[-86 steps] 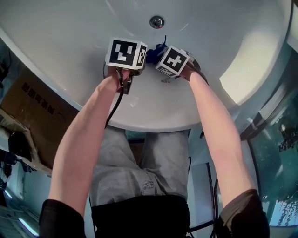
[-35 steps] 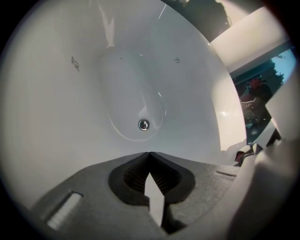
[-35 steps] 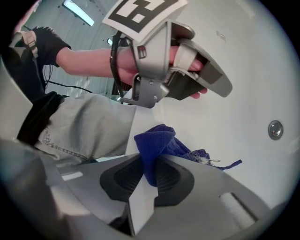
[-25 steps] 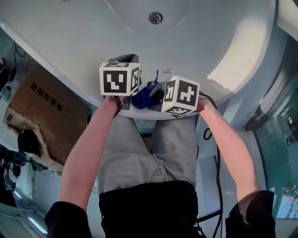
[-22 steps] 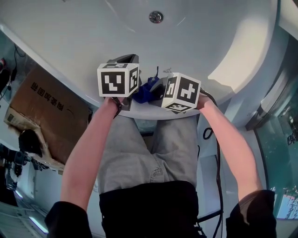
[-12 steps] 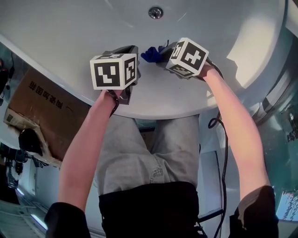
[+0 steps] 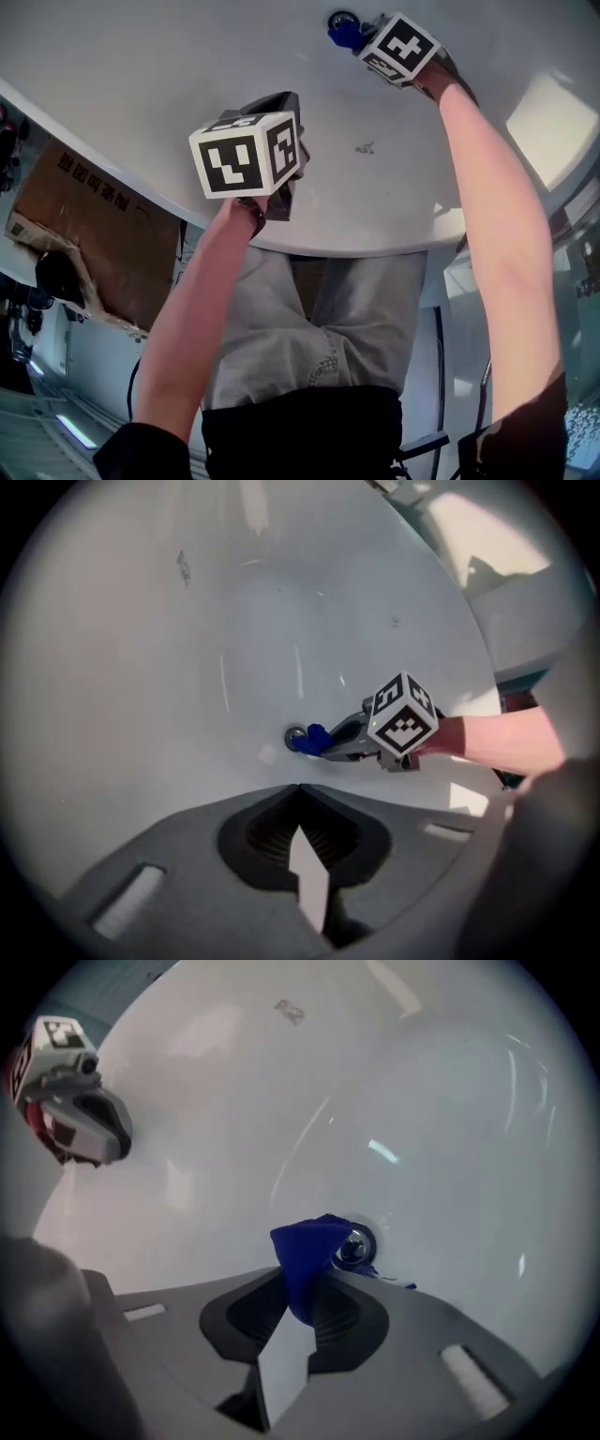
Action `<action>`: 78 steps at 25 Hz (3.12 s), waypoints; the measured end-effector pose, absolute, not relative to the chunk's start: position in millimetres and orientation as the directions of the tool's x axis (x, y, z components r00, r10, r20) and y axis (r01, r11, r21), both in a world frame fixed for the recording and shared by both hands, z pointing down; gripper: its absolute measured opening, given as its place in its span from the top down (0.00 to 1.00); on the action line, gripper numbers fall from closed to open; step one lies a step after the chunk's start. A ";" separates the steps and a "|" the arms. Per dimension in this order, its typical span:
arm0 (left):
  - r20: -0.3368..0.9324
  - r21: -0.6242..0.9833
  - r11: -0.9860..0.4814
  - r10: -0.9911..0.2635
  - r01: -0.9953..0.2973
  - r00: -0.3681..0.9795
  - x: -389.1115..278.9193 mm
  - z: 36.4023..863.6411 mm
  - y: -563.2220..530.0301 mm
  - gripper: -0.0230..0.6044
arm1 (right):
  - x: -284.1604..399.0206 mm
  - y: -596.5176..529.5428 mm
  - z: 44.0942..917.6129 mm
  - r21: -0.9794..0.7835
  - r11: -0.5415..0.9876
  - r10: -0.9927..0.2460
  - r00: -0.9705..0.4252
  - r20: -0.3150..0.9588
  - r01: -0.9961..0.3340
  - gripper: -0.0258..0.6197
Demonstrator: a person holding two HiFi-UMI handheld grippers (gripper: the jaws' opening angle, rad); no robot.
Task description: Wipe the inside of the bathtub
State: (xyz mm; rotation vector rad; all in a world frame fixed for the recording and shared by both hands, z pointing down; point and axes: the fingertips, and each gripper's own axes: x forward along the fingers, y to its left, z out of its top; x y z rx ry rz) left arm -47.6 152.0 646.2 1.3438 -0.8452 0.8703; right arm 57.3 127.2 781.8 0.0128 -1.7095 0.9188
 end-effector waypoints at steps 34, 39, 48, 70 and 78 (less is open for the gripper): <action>0.903 0.417 -0.013 0.118 -0.909 0.412 -3.6 649.6 203.2 0.96 | 100.9 216.7 769.9 -0.496 0.820 0.466 -0.170 0.868 -0.285 0.86; 0.893 0.424 -0.024 0.176 -0.905 0.414 0.3 652.1 217.2 0.96 | 99.3 222.9 754.5 -0.516 0.811 0.481 -0.189 0.856 -0.274 0.86; 0.851 0.497 -0.048 0.225 -0.866 0.475 5.6 649.9 222.5 0.96 | 100.7 230.1 737.3 -0.531 0.797 0.493 -0.196 0.848 -0.290 0.86; 0.870 0.473 -0.172 0.247 -0.864 0.427 -9.5 631.6 223.1 0.96 | 92.5 259.4 686.7 -0.524 0.791 0.486 -0.198 0.851 -0.316 0.86; 0.871 0.473 -0.202 0.257 -0.858 0.419 -9.1 625.7 229.2 0.96 | 94.3 269.4 665.8 -0.521 0.812 0.488 -0.183 0.853 -0.264 0.86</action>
